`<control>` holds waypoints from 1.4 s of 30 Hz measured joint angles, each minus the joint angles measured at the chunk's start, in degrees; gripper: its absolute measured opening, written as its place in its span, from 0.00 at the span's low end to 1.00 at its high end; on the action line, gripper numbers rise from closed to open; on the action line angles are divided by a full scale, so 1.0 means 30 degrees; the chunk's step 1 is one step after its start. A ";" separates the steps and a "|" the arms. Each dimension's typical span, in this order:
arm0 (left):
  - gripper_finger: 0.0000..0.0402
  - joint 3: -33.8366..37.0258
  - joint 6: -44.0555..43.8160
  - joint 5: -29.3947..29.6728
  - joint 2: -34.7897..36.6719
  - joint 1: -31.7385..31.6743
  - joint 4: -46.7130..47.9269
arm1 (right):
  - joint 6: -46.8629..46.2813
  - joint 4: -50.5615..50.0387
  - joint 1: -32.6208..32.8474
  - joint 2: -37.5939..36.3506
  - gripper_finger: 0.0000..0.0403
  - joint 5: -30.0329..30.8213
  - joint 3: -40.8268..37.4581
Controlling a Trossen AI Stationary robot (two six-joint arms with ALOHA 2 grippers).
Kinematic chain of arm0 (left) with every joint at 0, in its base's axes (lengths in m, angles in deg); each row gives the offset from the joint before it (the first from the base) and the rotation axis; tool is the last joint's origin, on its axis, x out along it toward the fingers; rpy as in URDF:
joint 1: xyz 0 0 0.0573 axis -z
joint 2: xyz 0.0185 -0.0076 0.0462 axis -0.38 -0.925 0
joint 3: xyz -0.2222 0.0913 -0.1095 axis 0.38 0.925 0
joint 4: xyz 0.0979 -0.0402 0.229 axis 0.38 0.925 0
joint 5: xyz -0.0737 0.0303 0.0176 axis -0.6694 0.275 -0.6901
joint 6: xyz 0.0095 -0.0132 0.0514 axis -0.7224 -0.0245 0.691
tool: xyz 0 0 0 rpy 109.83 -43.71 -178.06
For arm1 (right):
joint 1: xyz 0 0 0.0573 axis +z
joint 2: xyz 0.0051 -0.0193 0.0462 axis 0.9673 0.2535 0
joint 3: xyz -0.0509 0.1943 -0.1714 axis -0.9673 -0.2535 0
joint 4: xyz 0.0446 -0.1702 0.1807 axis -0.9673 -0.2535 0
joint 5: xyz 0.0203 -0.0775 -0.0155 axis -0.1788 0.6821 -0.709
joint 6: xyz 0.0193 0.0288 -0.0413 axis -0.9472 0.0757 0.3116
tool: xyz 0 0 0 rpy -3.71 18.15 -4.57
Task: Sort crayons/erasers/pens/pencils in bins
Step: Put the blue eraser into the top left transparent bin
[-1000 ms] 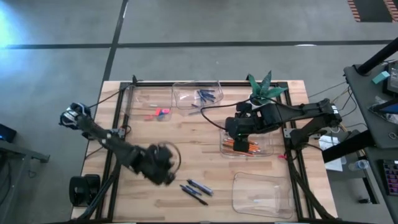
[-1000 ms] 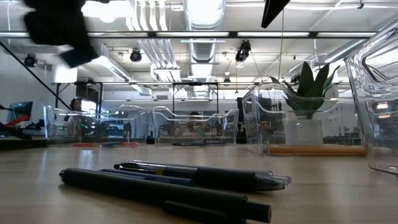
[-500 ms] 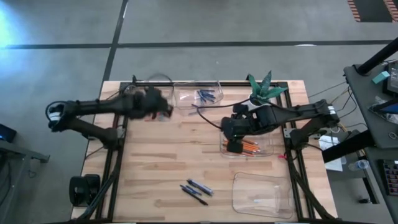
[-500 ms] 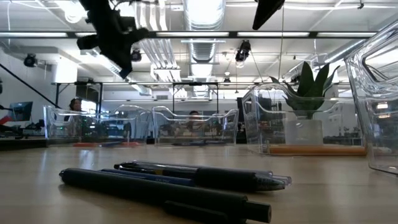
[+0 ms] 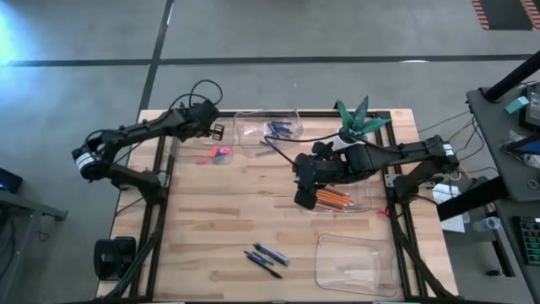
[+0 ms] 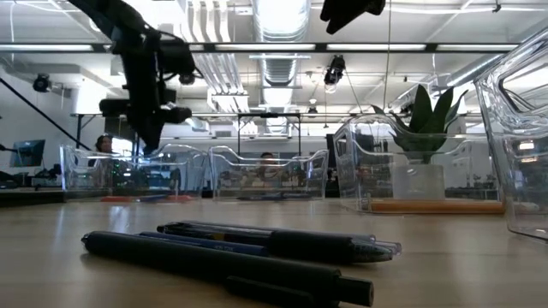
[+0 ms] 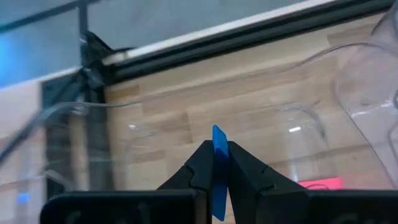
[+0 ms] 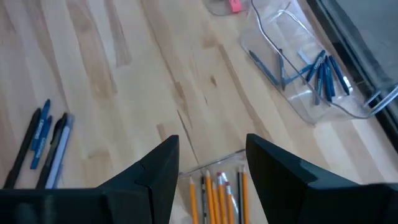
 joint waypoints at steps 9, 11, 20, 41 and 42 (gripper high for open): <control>0.03 0.1245 0.0487 -0.1649 -0.1434 -0.0580 -0.1927 | -0.1148 0.0158 0.0000 0.0000 0.44 0.0007 0.0000; 0.03 0.1382 0.0530 -0.2085 -0.1812 -0.0596 -0.1933 | -0.1148 0.0381 0.0007 0.0000 0.44 0.0000 0.0000; 0.03 0.1464 0.0556 -0.2837 -0.2965 -0.0609 -0.1921 | -0.1135 0.0545 0.0007 0.0000 0.44 0.0000 0.0000; 0.06 0.1450 0.1367 -0.3794 -0.3073 -0.0609 -0.1802 | -0.1075 0.0896 0.0007 0.0000 0.44 0.0000 0.0000; 0.06 0.1450 0.1358 -0.3858 -0.3071 -0.0609 -0.1756 | -0.1068 0.0896 0.0007 0.0000 0.44 0.0000 0.0000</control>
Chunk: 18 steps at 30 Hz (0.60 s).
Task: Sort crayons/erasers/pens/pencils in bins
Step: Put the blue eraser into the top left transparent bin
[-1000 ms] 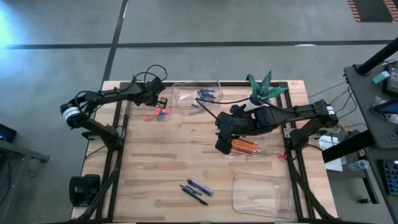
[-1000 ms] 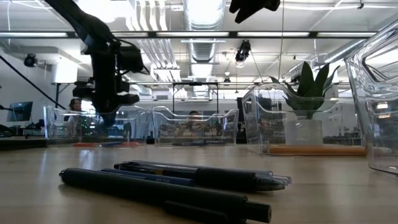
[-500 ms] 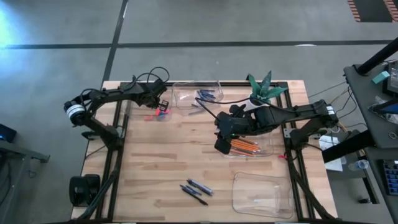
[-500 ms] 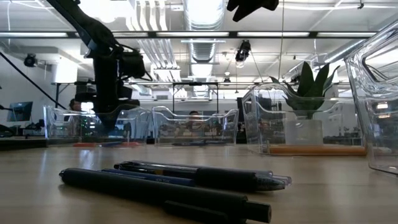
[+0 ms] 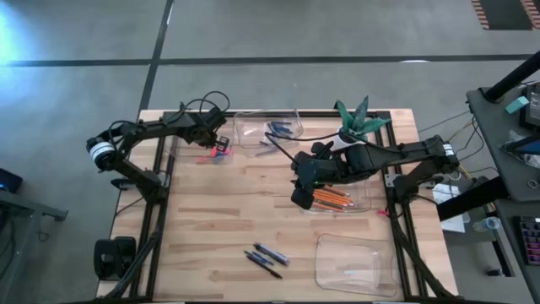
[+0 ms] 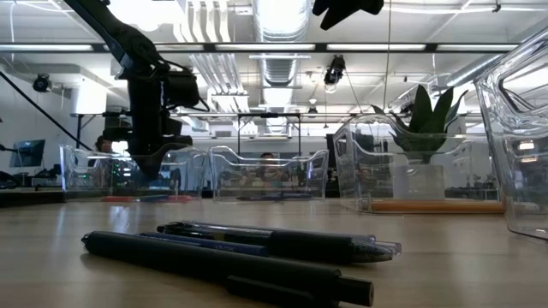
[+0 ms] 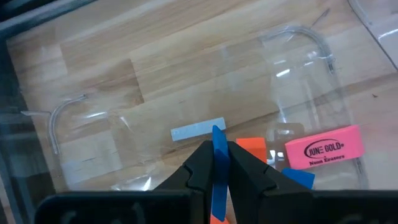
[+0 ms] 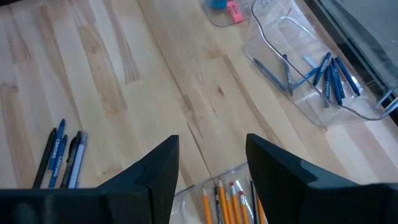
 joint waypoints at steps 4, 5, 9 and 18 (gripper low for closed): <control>0.06 0.0006 -0.0005 -0.0027 0.0005 0.0000 0.0047 | 0.0015 -0.0007 0.0000 0.0000 0.44 0.0000 0.0000; 0.06 0.0000 0.0000 -0.0027 0.0005 0.0000 0.0041 | 0.0015 -0.0007 0.0000 0.0000 0.44 0.0000 0.0000; 0.06 0.0000 0.0002 -0.0027 0.0005 0.0000 0.0040 | 0.0015 -0.0007 0.0000 0.0000 0.44 0.0000 0.0000; 0.07 0.0001 0.0049 -0.0117 0.0012 0.0000 0.0052 | 0.0022 -0.0010 0.0000 0.0000 0.44 0.0000 0.0000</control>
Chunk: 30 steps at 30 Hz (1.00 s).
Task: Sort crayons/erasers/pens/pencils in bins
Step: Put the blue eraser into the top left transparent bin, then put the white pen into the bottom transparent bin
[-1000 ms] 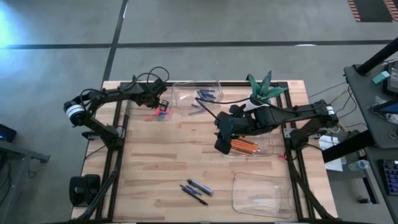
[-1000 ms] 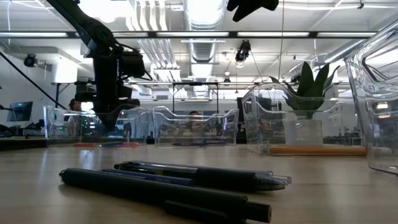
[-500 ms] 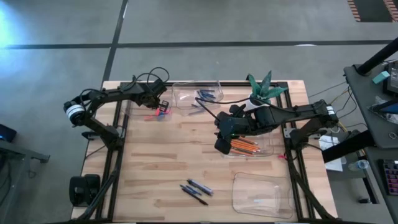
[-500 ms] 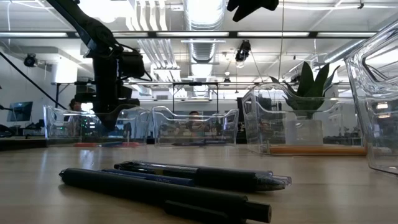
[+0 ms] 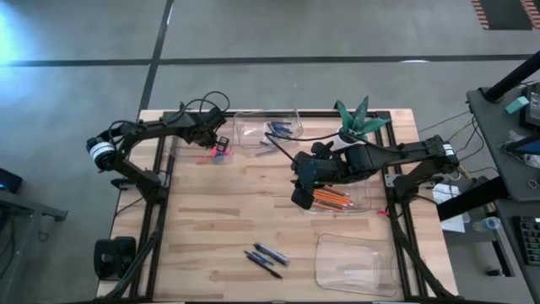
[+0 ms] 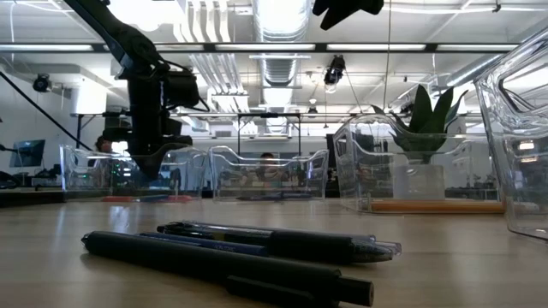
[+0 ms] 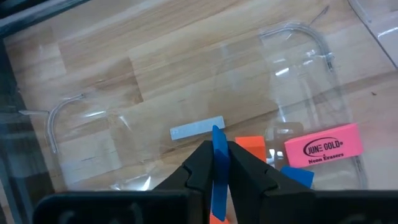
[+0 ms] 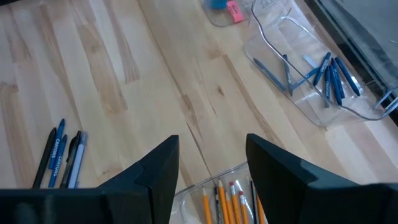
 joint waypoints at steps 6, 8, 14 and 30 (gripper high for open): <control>0.09 0.0006 -0.0039 -0.0224 0.0006 0.0000 0.0356 | -0.0007 -0.0005 0.0000 0.0000 0.44 0.0000 0.0000; 0.06 0.0006 -0.0040 -0.0231 0.0007 0.0000 0.0464 | -0.0007 -0.0005 0.0000 0.0000 0.44 0.0000 0.0000; 0.04 0.0006 -0.0076 -0.0231 0.0007 0.0000 0.0454 | -0.0007 -0.0012 0.0002 0.0000 0.44 -0.0002 0.0000; 0.35 -0.0426 -0.0113 -0.0874 0.0544 0.0007 0.1021 | -0.0031 -0.0009 0.0007 0.0000 0.44 -0.0007 0.0000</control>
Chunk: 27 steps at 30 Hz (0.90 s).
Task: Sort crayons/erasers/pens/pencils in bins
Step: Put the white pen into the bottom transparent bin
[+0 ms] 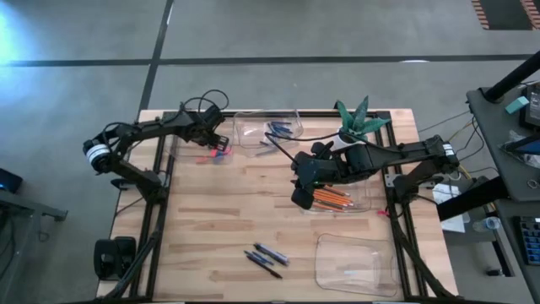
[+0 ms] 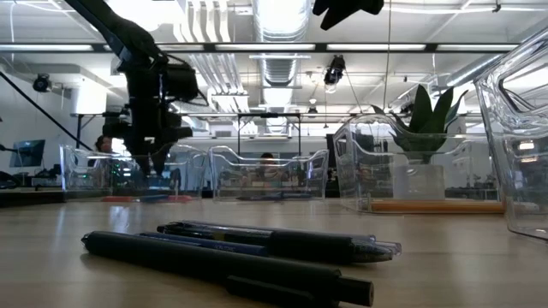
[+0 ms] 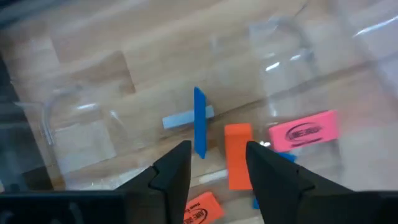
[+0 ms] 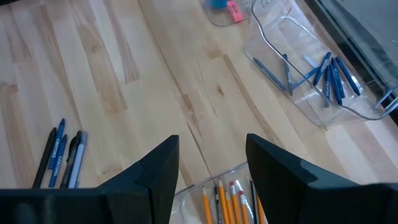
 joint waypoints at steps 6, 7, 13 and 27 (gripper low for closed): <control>0.35 -0.0752 0.0000 0.0009 0.1972 0.0007 -0.0040 | -0.0035 0.0328 0.0000 0.0000 0.44 0.0000 0.0000; 0.35 -0.0828 -0.0005 0.0006 0.2372 0.0020 -0.0040 | -0.0028 0.0560 0.0000 0.0000 0.44 -0.0014 -0.0007; 0.35 -0.1314 -0.1247 -0.0282 0.4820 0.0675 -0.0099 | 0.0010 0.1736 0.0000 0.0000 0.44 -0.0656 -0.0007; 0.35 -0.2968 -0.5246 0.0819 0.6495 1.0635 -0.2272 | 0.0548 0.2467 0.0490 0.0000 0.44 -0.1661 -0.0007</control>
